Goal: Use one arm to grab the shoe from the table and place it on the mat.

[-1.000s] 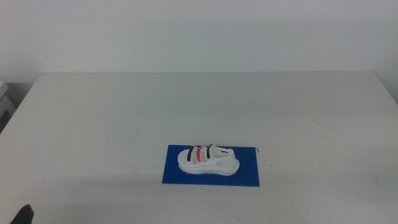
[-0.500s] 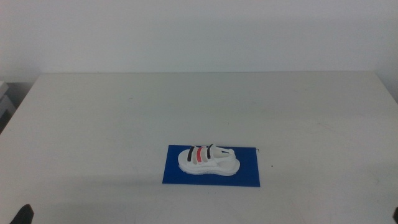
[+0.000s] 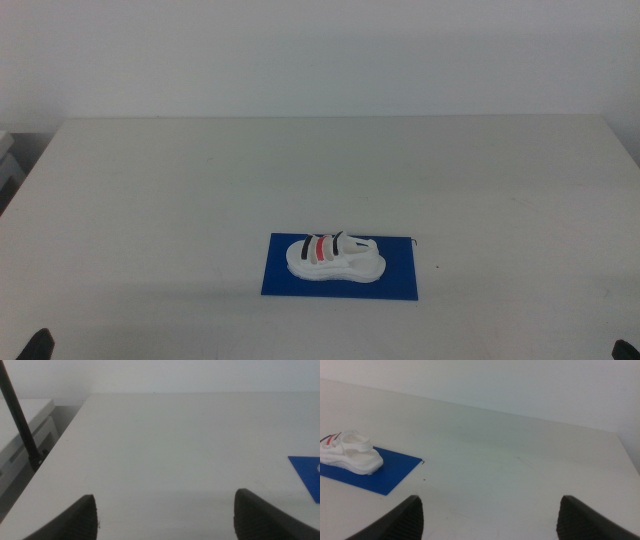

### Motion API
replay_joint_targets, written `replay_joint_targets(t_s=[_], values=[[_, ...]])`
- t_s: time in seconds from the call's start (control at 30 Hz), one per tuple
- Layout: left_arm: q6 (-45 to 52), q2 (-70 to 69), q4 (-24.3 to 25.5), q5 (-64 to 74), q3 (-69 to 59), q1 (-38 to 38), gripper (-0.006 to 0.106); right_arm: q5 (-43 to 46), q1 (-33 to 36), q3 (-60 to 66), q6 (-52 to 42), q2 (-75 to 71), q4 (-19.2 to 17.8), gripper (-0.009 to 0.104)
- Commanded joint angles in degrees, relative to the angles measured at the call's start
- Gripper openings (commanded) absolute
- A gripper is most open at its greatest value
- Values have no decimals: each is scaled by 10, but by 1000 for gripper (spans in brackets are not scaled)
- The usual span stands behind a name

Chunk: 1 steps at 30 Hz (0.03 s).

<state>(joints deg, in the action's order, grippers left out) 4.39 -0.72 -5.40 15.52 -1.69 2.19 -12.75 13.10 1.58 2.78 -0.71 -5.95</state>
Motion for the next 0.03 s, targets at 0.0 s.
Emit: replay_joint_targets(t_s=[0.0], values=[[-3,-2,-4,-46,-4,-3,94,46,-2,4,-3,-14,-10,92]])
